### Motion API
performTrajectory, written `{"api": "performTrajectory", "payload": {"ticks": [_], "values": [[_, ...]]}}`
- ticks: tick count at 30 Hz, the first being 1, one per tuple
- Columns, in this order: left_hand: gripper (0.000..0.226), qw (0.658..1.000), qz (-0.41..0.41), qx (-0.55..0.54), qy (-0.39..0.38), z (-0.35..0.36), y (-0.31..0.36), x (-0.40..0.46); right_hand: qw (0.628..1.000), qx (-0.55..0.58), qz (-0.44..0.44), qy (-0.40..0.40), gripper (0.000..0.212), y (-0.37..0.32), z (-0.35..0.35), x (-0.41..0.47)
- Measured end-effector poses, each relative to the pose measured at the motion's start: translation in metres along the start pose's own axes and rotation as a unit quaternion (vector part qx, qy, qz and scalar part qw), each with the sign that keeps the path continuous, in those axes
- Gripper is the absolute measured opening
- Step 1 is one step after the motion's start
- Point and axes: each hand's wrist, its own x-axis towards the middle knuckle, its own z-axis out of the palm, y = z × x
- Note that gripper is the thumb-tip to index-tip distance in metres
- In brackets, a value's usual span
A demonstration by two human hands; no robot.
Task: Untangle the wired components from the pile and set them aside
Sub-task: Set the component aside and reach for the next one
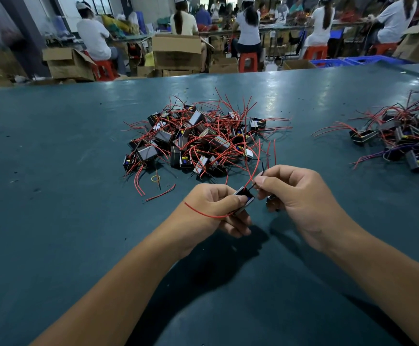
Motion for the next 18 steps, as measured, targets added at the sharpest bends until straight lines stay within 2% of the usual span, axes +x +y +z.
{"api": "performTrajectory", "payload": {"ticks": [9,18], "values": [[0.013,0.997,0.036,0.048,0.054,-0.0010,-0.0021,0.0019,0.996,-0.060,-0.067,-0.027,0.010,-0.0034,0.0049,-0.0075],[0.027,0.997,0.044,0.038,0.058,-0.0019,-0.0015,0.0037,0.996,-0.059,-0.069,0.012,0.015,-0.0029,0.0033,-0.0062]]}}
